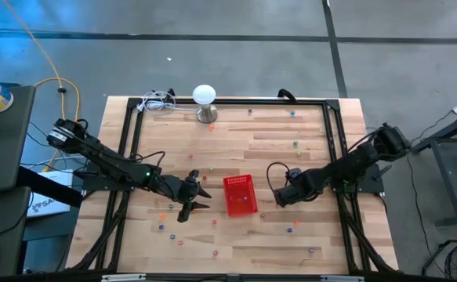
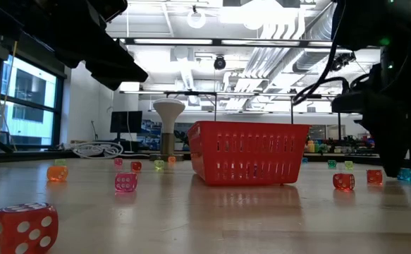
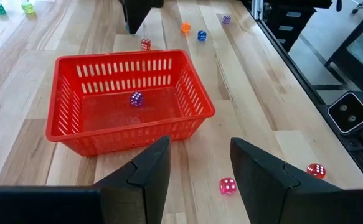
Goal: Pick & Place Dice
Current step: Put the light blue die into the red basket
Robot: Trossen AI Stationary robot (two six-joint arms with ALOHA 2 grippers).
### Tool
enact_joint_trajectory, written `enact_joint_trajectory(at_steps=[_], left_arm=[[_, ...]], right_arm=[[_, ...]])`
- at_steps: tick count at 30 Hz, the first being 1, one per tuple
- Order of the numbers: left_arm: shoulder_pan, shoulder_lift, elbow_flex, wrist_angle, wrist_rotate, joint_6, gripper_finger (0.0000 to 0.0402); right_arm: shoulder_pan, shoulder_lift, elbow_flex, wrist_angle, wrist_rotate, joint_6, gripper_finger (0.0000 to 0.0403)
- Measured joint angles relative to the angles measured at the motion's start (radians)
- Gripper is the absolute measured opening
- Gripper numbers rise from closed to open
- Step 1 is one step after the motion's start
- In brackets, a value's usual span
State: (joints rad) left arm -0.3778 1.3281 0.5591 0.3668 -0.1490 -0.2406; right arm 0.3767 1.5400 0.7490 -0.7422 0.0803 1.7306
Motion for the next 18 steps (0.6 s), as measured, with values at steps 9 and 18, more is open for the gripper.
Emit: enact_joint_trajectory(at_steps=[9, 18], left_arm=[[0.000, 0.000, 0.000, 0.000, 0.000, 0.000, 0.0162], [0.000, 0.000, 0.000, 0.000, -0.001, -0.001, 0.0162]], right_arm=[[0.000, 0.018, 0.003, 0.003, 0.001, -0.026, 0.0146], [-0.004, 0.019, 0.002, 0.001, 0.003, -0.069, 0.0055]])
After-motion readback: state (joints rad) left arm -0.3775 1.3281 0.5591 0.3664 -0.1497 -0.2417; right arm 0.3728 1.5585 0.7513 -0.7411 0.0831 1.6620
